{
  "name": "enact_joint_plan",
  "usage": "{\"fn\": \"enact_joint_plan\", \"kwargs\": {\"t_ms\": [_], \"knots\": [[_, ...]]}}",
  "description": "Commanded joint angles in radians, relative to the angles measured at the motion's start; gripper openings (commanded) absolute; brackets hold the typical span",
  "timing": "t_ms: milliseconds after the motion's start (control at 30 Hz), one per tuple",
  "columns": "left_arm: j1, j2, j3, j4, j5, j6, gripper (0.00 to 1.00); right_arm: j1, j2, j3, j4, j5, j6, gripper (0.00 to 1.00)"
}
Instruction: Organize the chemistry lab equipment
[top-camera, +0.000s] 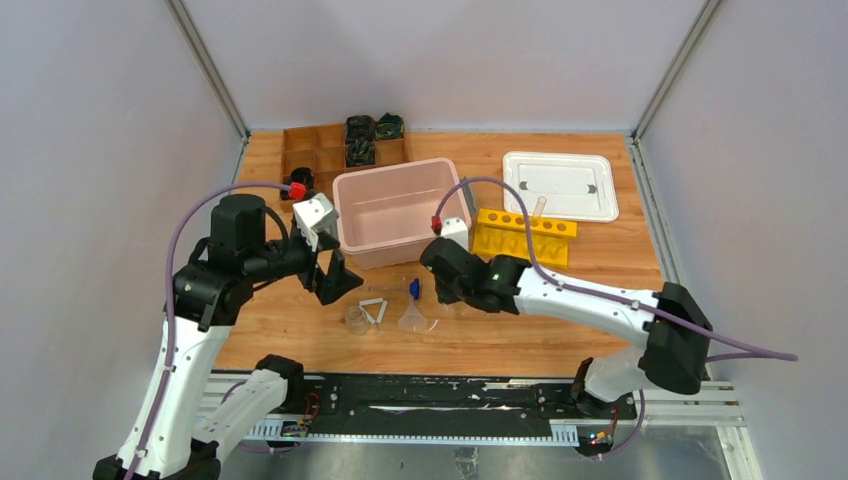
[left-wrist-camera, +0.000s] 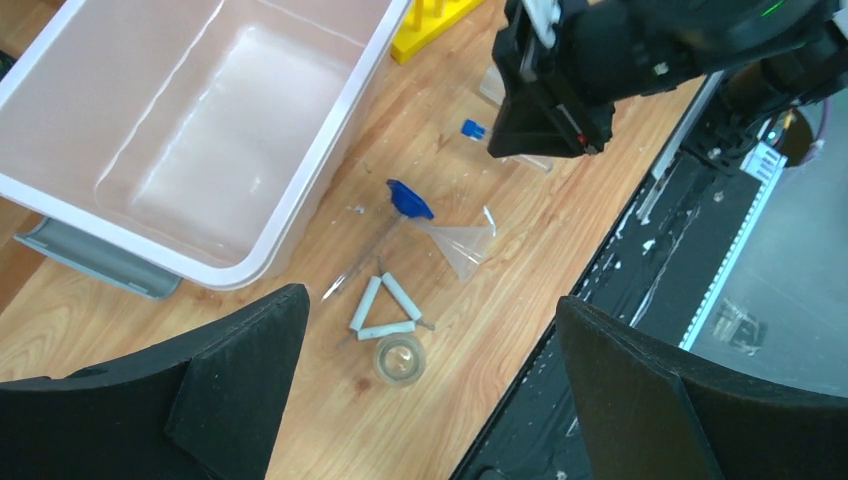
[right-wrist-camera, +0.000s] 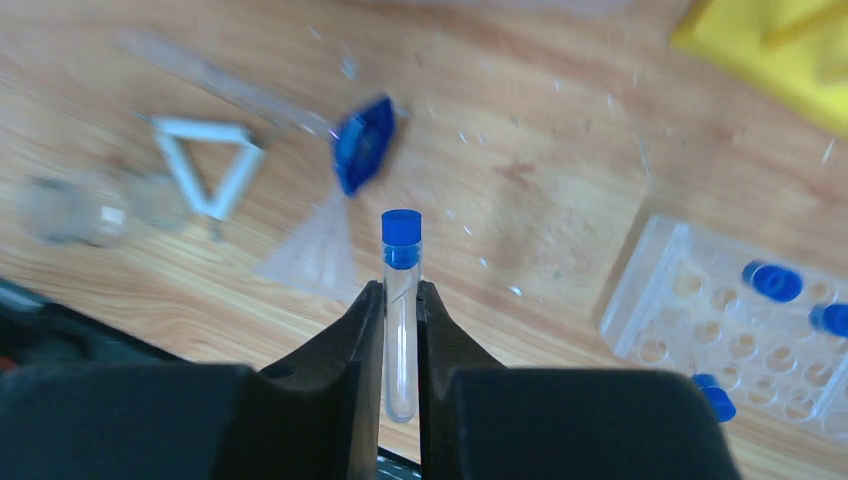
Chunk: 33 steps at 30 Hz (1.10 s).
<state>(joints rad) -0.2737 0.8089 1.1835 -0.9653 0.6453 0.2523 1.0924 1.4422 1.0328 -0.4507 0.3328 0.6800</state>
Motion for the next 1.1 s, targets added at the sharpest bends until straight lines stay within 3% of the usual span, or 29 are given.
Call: {"fn": "enact_joint_plan", "kwargs": {"t_ms": [0, 133, 267, 567, 1067], "knots": [[-0.002, -0.014, 0.010, 0.080, 0.037, -0.119, 1.00, -0.009, -0.083, 0.156, 0.001, 0.073, -0.047, 0.00], [-0.002, -0.021, -0.014, 0.214, 0.079, -0.337, 0.98, 0.008, -0.115, 0.242, 0.159, 0.093, -0.059, 0.00], [-0.002, -0.003, -0.009, 0.305, 0.118, -0.457, 0.93, 0.052, -0.138, 0.258, 0.354, 0.160, -0.086, 0.00], [-0.002, 0.013, -0.070, 0.388, 0.157, -0.552, 0.79, 0.137, -0.116, 0.288, 0.546, 0.248, -0.129, 0.00], [-0.002, 0.059, -0.102, 0.413, 0.175, -0.559, 0.48, 0.173, -0.055, 0.319, 0.595, 0.223, -0.119, 0.00]]}}
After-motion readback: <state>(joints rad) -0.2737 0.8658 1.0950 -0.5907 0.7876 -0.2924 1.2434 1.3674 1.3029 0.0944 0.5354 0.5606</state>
